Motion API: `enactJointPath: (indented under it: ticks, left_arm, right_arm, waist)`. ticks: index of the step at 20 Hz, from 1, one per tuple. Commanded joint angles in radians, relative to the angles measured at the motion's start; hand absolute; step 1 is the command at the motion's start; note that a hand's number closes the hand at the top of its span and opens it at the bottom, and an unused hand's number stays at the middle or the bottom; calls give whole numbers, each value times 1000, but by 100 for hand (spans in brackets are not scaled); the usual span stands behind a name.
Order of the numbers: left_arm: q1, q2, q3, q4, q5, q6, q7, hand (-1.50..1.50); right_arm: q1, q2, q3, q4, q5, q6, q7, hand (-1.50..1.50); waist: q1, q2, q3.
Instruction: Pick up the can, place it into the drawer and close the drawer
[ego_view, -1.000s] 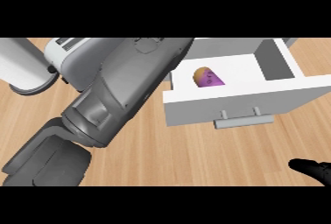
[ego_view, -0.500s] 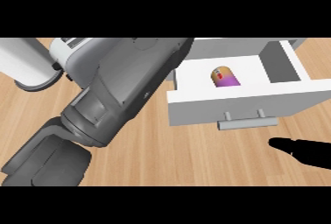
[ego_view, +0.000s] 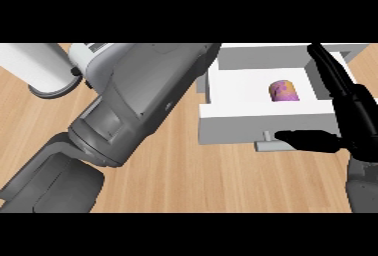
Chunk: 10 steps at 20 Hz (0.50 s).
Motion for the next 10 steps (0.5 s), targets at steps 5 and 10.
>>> enactJointPath:
  ticks: [5,10]
  left_arm:
    - [-31,10,19,1,-10,-49,25,-150]
    - [39,53,31,-33,-18,-74,10,-150]
  right_arm:
    - [-163,35,108,353,258,-108,-28,-150]
    - [-185,85,102,588,330,-294,-154,-150]
  waist:
    - [45,-8,-1]
    - [62,-15,-1]
